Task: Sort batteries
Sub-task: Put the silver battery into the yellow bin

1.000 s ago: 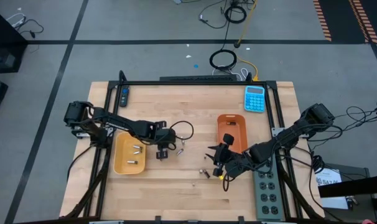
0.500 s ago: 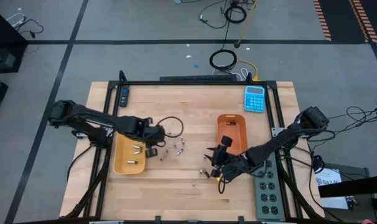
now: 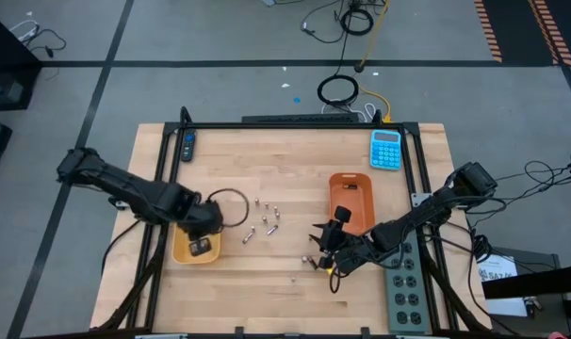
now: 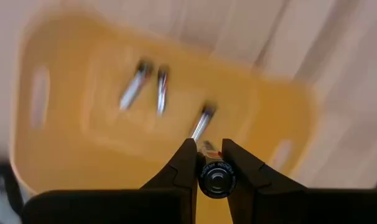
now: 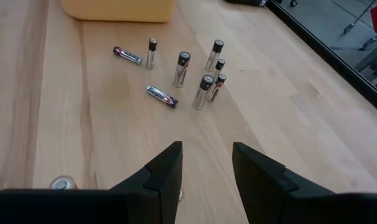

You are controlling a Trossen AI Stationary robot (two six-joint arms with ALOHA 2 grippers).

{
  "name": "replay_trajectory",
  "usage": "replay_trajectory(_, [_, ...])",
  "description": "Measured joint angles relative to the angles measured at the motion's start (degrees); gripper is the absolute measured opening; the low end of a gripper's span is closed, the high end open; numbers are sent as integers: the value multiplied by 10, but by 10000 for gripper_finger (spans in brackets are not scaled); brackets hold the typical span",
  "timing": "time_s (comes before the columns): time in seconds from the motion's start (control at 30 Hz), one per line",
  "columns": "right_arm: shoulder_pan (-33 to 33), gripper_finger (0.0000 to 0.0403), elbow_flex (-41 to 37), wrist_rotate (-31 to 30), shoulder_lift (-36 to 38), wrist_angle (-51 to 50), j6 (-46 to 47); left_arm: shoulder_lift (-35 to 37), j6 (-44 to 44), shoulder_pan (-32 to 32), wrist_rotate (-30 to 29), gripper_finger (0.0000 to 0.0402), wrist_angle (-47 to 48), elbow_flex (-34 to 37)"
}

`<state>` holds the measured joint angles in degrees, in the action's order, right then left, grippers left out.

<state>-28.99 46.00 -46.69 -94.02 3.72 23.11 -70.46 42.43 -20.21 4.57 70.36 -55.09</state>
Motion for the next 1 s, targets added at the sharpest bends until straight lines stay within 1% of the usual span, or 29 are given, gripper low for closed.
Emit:
replay_trajectory(0.13, [0, 132, 0, 1, 0, 3, 0, -3, 24, -26, 4, 52, -25, 56])
replay_trajectory(0.27, [0, 132, 0, 2, 0, 6, 0, -5, 51, -49, 36, 52, -70, 94])
replay_trajectory(0.37, [0, 132, 0, 3, 0, 9, -1, -5, 71, -56, 55, 52, -74, 113])
replay_trajectory(0.47, [0, 132, 0, 3, 0, 9, -2, -5, 84, -58, 56, 54, -73, 121])
replay_trajectory(0.6, [0, 132, 0, 5, 0, 10, -2, -7, 91, -58, 56, 96, -75, 122])
replay_trajectory(0.67, [0, 132, 0, 5, 0, 12, -2, -7, 91, -58, 55, 108, -74, 122])
replay_trajectory(0.9, [0, 132, 0, 5, 0, 13, -4, -7, 91, -58, 54, 102, -74, 122])
replay_trajectory(1.0, [0, 132, 0, 5, 0, 13, -5, -7, 84, -58, 45, 102, -74, 122])
